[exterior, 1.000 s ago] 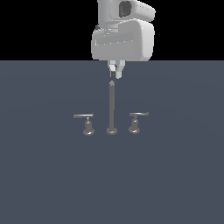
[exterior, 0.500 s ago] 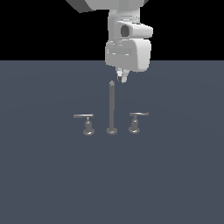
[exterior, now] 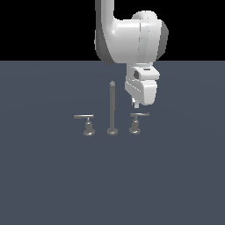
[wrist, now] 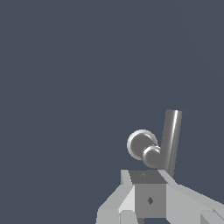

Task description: Turn on the faucet by rotating a designated handle.

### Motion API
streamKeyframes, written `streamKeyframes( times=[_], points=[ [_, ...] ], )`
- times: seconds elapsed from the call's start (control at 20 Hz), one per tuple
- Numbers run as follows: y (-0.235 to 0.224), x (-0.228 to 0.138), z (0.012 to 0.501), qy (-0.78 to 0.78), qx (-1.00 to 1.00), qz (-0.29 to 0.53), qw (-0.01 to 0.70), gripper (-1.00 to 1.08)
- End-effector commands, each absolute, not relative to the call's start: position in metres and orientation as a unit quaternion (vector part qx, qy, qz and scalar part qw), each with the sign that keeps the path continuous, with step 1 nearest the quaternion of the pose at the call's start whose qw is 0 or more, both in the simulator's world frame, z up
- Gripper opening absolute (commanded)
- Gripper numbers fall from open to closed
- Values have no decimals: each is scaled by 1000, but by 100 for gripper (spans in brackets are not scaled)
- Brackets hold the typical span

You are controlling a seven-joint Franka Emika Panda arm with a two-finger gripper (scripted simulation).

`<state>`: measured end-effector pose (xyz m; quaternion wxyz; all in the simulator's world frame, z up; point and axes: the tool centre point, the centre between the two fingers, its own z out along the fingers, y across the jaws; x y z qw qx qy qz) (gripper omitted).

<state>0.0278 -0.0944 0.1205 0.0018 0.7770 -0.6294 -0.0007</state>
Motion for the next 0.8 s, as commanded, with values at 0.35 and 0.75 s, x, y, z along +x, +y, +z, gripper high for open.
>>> streamKeyframes(
  times=[0.35,0.75],
  points=[
    [-121,43,91,-675,738,0,1,-100],
    [-123,44,89,-678,735,0,0,-100]
  ],
)
